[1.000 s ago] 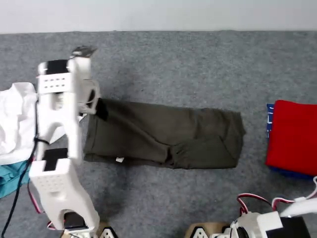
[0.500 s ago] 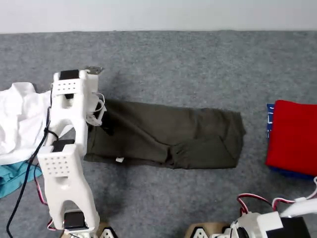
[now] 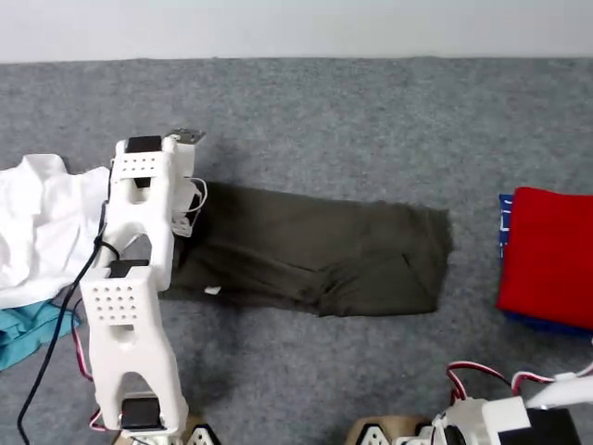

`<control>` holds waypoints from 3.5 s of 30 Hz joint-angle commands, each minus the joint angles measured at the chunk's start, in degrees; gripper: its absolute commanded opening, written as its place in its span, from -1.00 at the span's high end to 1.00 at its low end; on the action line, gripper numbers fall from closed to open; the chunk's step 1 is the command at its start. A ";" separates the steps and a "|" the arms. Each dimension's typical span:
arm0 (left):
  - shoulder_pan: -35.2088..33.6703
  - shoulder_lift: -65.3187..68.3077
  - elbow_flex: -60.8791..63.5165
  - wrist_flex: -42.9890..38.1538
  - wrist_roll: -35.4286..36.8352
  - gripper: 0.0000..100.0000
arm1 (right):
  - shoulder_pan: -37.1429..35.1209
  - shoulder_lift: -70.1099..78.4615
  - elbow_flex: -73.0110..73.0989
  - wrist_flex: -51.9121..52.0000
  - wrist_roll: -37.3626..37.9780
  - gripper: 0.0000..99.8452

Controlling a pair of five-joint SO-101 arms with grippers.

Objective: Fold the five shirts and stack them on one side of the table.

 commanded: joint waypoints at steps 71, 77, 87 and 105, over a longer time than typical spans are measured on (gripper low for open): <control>41.23 -6.51 -37.14 7.56 5.54 0.83 | -0.84 -6.55 -0.44 1.89 2.73 0.93; 40.70 -7.21 -22.64 7.38 -0.70 0.97 | -1.10 -6.55 -0.44 1.89 2.73 0.93; 50.02 -7.74 -9.89 4.66 -0.79 0.97 | -1.19 -6.55 -0.44 1.63 2.64 0.93; 58.73 -17.23 -12.35 7.47 -0.44 0.97 | -1.19 -6.55 -0.44 1.63 2.90 0.93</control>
